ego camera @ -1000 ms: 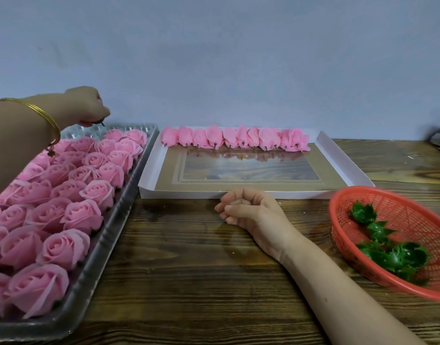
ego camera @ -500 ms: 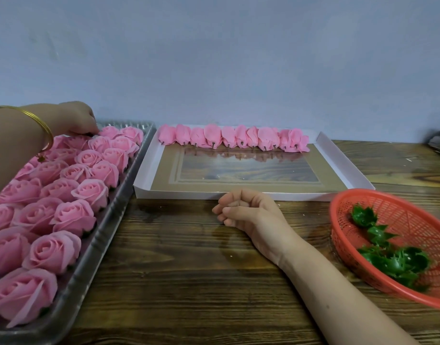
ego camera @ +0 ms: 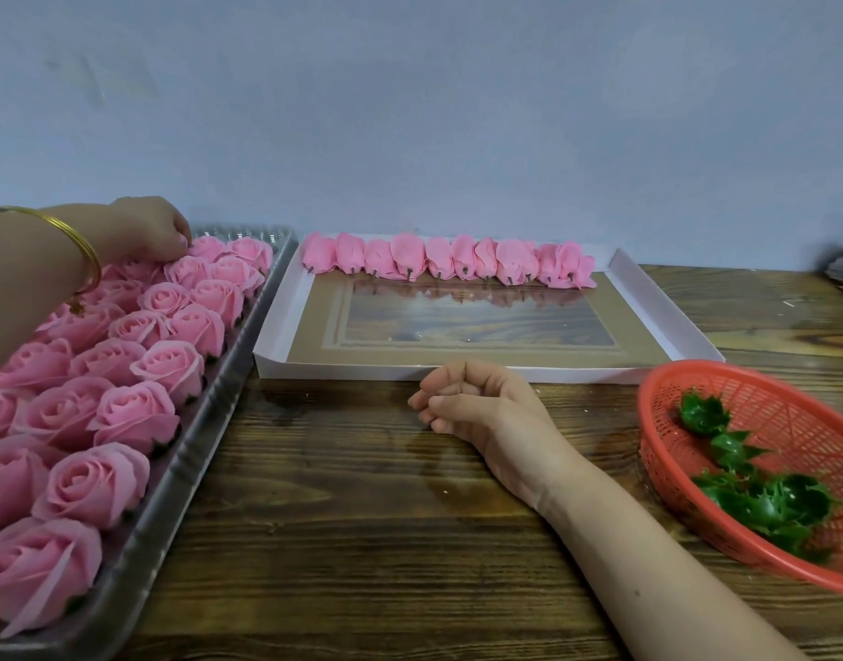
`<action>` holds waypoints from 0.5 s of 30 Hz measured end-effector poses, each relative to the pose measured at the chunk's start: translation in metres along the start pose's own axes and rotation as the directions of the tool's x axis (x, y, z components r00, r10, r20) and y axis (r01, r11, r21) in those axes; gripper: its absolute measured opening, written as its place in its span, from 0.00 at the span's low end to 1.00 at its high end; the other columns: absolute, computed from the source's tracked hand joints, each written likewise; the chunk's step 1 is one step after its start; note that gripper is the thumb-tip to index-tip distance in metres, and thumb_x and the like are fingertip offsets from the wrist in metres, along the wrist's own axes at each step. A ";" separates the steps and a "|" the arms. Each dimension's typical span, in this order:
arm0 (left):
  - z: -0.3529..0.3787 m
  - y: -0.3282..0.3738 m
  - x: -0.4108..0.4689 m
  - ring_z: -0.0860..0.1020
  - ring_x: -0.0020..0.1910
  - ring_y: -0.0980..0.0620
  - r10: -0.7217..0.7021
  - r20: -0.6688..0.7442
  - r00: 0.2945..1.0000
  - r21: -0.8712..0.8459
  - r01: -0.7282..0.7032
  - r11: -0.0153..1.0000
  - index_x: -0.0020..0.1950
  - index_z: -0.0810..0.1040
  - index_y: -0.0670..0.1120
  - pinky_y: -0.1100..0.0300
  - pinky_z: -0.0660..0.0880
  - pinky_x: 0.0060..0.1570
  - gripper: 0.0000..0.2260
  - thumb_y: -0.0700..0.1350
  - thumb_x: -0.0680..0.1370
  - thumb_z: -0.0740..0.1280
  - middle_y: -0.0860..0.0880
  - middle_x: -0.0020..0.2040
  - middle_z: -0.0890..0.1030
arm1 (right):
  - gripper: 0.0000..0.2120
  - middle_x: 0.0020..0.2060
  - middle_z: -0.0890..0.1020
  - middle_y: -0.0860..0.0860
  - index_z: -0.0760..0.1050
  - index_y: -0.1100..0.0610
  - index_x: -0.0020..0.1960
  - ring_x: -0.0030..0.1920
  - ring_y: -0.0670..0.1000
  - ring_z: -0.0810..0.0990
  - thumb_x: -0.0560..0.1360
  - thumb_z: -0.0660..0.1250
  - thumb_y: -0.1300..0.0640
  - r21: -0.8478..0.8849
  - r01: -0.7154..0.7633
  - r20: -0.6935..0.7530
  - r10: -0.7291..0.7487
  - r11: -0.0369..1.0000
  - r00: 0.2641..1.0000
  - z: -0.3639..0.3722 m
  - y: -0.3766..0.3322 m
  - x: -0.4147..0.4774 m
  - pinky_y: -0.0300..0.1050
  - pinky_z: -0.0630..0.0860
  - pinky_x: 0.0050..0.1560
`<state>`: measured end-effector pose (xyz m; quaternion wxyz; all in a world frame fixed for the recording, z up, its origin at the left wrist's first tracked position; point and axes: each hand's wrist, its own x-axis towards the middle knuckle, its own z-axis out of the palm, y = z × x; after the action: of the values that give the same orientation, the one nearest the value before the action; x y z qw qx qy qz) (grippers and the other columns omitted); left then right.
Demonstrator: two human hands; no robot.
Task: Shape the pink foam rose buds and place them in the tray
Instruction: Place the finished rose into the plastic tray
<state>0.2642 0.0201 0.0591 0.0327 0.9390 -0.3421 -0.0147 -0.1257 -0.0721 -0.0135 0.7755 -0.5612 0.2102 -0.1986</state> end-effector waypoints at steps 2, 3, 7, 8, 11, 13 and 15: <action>-0.001 0.001 0.001 0.78 0.48 0.40 -0.006 0.022 1.000 0.015 0.006 1.000 0.56 0.82 0.39 0.55 0.72 0.50 0.10 0.37 0.78 0.63 0.39 0.52 0.81 | 0.09 0.40 0.84 0.58 0.80 0.62 0.45 0.38 0.49 0.82 0.72 0.66 0.73 0.002 0.000 -0.002 0.000 1.000 1.000 0.000 0.000 0.000 0.38 0.79 0.40; -0.002 0.002 0.001 0.78 0.48 0.40 -0.009 0.031 0.999 0.021 0.008 1.000 0.55 0.82 0.40 0.56 0.72 0.50 0.09 0.37 0.78 0.65 0.39 0.50 0.81 | 0.09 0.40 0.84 0.58 0.80 0.62 0.45 0.38 0.49 0.82 0.72 0.66 0.74 0.002 -0.001 -0.004 0.001 1.000 1.000 0.000 0.000 0.000 0.38 0.79 0.40; -0.003 0.003 0.002 0.79 0.50 0.39 -0.010 0.050 0.999 0.030 0.009 1.000 0.54 0.82 0.39 0.56 0.72 0.49 0.08 0.39 0.77 0.66 0.40 0.49 0.81 | 0.09 0.39 0.84 0.58 0.80 0.63 0.44 0.38 0.49 0.82 0.72 0.65 0.74 0.007 -0.004 -0.009 0.004 1.000 1.000 0.001 -0.001 0.000 0.38 0.79 0.40; -0.003 0.003 0.001 0.79 0.51 0.40 -0.011 0.049 0.999 0.034 0.010 0.999 0.55 0.82 0.40 0.56 0.72 0.50 0.09 0.39 0.77 0.66 0.40 0.51 0.81 | 0.09 0.39 0.84 0.58 0.80 0.63 0.45 0.38 0.49 0.82 0.72 0.65 0.74 0.009 -0.006 -0.010 0.006 1.000 1.000 0.001 -0.001 0.000 0.38 0.79 0.40; 0.000 0.004 0.002 0.77 0.55 0.40 -0.010 0.025 1.000 0.052 0.009 0.999 0.59 0.80 0.40 0.55 0.71 0.52 0.11 0.38 0.78 0.65 0.39 0.59 0.79 | 0.09 0.40 0.84 0.59 0.80 0.63 0.45 0.38 0.49 0.82 0.72 0.65 0.74 0.008 -0.009 -0.009 0.009 1.000 1.000 0.001 -0.002 0.000 0.38 0.79 0.41; 0.001 0.004 0.004 0.76 0.56 0.40 -0.008 0.003 1.000 0.061 0.008 0.998 0.59 0.79 0.39 0.55 0.71 0.53 0.11 0.39 0.78 0.65 0.39 0.60 0.79 | 0.09 0.40 0.84 0.59 0.80 0.63 0.45 0.38 0.49 0.82 0.72 0.65 0.74 0.002 -0.008 -0.008 0.008 1.000 1.000 0.001 -0.002 -0.001 0.38 0.79 0.41; 0.001 0.004 0.005 0.76 0.52 0.40 -0.007 -0.011 1.000 0.071 0.007 0.997 0.59 0.80 0.39 0.55 0.71 0.52 0.11 0.39 0.78 0.65 0.39 0.59 0.79 | 0.09 0.40 0.84 0.58 0.80 0.63 0.45 0.39 0.49 0.82 0.72 0.65 0.74 0.004 -0.013 -0.008 0.013 1.000 1.000 0.001 -0.002 -0.001 0.38 0.79 0.41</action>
<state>0.2652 0.0137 0.0580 0.0011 0.9408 -0.3390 0.0022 -0.1259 -0.0714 -0.0116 0.7769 -0.5576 0.2166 -0.1962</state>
